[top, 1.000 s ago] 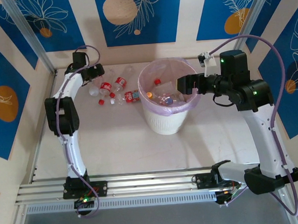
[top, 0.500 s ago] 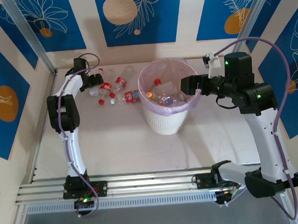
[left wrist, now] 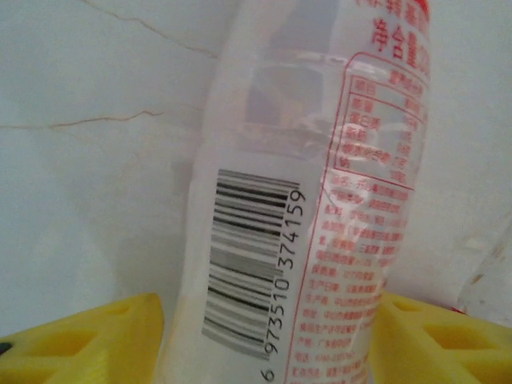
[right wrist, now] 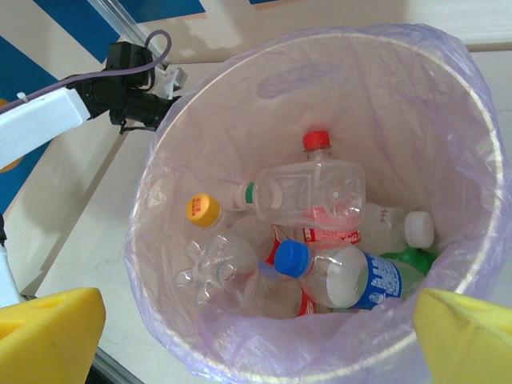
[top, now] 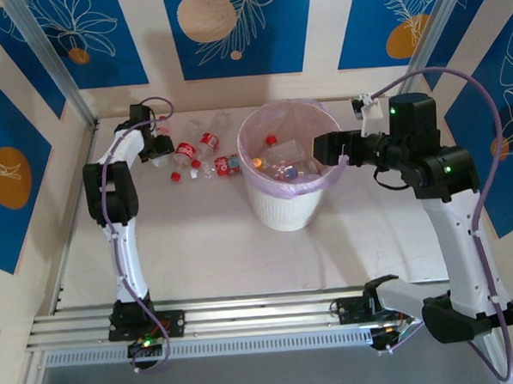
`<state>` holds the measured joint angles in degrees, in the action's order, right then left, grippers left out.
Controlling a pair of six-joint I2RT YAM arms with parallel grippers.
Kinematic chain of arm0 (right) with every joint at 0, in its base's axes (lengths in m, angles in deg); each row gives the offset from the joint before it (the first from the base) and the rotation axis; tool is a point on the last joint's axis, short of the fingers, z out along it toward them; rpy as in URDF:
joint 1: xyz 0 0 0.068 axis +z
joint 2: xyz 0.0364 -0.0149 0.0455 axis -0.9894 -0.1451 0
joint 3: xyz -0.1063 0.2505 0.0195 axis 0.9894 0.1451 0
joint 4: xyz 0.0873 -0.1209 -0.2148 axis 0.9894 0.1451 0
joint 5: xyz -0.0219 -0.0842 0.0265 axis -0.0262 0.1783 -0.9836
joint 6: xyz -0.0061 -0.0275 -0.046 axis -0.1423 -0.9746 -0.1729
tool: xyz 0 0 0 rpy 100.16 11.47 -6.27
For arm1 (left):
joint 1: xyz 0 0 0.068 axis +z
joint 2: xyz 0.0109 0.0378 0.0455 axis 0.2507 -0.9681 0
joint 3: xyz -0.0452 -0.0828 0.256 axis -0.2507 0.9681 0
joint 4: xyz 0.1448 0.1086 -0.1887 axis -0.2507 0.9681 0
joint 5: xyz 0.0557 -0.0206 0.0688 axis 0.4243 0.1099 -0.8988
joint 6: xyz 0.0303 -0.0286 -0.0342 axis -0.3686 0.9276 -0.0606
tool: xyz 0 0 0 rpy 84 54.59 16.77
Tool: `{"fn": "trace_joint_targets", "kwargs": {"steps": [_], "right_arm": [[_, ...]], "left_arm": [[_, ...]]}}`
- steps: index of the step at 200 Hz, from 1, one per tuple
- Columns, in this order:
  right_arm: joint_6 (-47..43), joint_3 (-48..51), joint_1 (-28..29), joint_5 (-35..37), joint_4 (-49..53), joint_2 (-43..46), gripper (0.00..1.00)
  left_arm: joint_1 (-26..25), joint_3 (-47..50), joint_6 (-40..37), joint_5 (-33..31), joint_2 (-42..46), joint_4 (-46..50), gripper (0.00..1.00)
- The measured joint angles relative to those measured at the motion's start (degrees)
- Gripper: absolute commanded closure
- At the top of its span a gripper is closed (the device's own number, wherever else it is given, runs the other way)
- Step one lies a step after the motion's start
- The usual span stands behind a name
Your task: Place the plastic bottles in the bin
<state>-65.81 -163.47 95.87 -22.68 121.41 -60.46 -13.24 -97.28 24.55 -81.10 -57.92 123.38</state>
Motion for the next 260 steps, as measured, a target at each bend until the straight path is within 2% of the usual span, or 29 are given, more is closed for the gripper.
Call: {"fn": "trace_joint_targets", "kwargs": {"steps": [54,71,98,124,152,187,217,260], "right_arm": [[-0.2,0.0,-0.8,1.2,0.3,2.8,0.01],[-0.1,0.3,-0.9,1.3,0.1,3.0,0.03],[1.0,1.6,-0.2,0.2,-1.0,2.7,0.03],[2.2,1.5,3.9,0.1,-3.9,-0.2,0.03],[3.1,-0.9,10.6,0.6,-6.7,-5.6,0.03],[3.7,-7.4,17.6,0.3,-10.7,-14.5,0.03],[4.4,-13.5,20.1,-2.0,-13.9,-21.7,0.03],[5.6,-22.4,21.6,-5.5,-16.4,-31.7,0.03]], "left_arm": [[0.0,0.0,0.0,-0.2,0.3,0.3,0.44],[0.0,1.0,-0.2,-0.5,2.2,0.6,0.48],[0.0,5.3,0.4,-0.1,10.3,0.3,0.53],[0.0,11.3,2.4,2.5,22.1,-2.9,0.55],[-1.0,18.9,4.0,8.0,35.1,-8.2,0.56],[-6.7,29.4,4.6,16.7,47.8,-14.3,0.56],[-9.8,39.2,7.9,27.1,56.8,-20.8,0.56],[-14.5,43.5,10.6,36.5,62.5,-27.6,0.57]]}}
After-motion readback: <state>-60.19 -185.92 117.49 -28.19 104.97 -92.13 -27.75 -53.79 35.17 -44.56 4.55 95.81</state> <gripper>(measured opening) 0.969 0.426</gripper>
